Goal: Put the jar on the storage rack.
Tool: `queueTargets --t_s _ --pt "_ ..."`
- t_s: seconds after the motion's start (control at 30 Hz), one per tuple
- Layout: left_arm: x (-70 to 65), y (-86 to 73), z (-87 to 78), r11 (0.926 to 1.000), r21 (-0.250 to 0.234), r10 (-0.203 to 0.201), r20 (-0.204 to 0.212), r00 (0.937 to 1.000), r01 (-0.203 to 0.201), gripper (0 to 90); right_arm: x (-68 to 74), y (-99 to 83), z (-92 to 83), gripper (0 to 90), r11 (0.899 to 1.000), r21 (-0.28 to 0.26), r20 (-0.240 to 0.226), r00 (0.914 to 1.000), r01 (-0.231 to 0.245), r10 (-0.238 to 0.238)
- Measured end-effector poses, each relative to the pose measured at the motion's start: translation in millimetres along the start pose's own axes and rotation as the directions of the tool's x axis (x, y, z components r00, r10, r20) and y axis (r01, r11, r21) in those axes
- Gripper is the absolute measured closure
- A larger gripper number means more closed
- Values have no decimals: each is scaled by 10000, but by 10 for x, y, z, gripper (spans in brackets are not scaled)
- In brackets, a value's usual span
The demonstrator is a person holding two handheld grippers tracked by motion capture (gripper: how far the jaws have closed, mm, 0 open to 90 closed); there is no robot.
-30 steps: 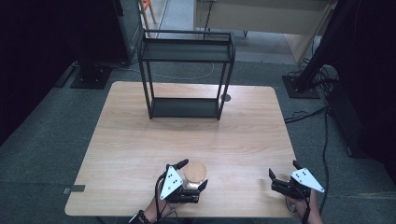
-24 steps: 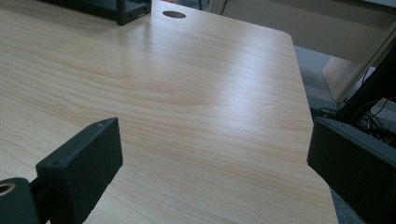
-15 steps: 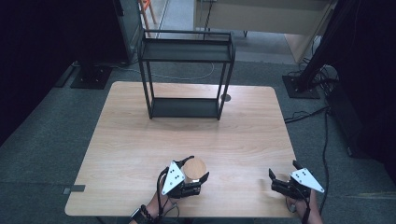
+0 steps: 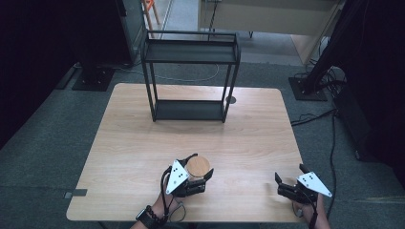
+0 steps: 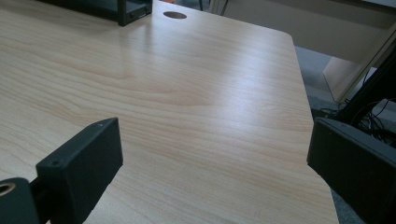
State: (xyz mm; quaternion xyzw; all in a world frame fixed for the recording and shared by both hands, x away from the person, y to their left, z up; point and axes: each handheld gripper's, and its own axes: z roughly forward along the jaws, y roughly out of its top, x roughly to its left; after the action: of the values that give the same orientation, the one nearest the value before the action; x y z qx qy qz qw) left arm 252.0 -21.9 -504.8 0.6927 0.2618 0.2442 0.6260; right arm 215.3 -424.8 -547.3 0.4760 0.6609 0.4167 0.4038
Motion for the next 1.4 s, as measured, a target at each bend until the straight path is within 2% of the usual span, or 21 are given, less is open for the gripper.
queueTargets --t_s 0.27,0.4,0.5,0.57,0.7,0.87,0.97,1.0,1.03,1.07,1.1,1.2,1.4 --pt "102 123 74 9999 -160 -67 -452 9990 60 242 -1 0 -1 29 10000 -4 -9 10000 -20 20" --pt "178 189 129 9996 -286 -98 -870 9962 74 241 -1 0 -2 29 10000 -12 -19 10000 -19 19" --pt "250 227 172 9987 -382 -364 -1039 9939 325 241 -3 0 -2 29 10000 -14 -24 10000 -18 18" --pt "284 239 205 9988 -379 -364 -1275 9912 318 241 -4 0 -2 29 10000 -32 -28 10000 -18 18" --pt "364 243 295 9991 -151 -427 -1902 9808 406 242 -4 0 -2 29 10000 -43 -33 10000 -20 19" --pt "455 228 400 9988 147 -422 -2416 9694 471 242 -5 -1 -3 29 10000 -56 -46 10000 -15 15" --pt "519 225 461 9980 226 -510 -2775 9594 596 242 -5 -1 -4 29 10000 -64 -52 10000 -17 17" --pt "566 222 489 9968 244 -653 -2920 9542 757 242 -5 -2 -4 29 10000 -69 -51 10000 -17 17" --pt "566 222 489 9968 244 -653 -2920 9542 757 242 -5 -2 -4 29 10000 -74 -51 10000 -33 32" --pt "617 219 525 9955 254 -792 -3071 9484 914 242 -6 -2 -4 29 10000 -77 -48 10000 -34 34" --pt "617 219 525 9955 254 -792 -3071 9484 914 242 -6 -2 -4 29 10000 -80 -51 10000 -37 36" --pt "682 224 564 9953 316 -760 -3328 9399 916 242 -6 -2 -5 29 10000 -84 -67 10000 -32 31" --pt "827 256 656 9939 473 -736 -3875 9189 995 242 -6 -2 -5 29 9999 -91 -67 10000 -43 42"
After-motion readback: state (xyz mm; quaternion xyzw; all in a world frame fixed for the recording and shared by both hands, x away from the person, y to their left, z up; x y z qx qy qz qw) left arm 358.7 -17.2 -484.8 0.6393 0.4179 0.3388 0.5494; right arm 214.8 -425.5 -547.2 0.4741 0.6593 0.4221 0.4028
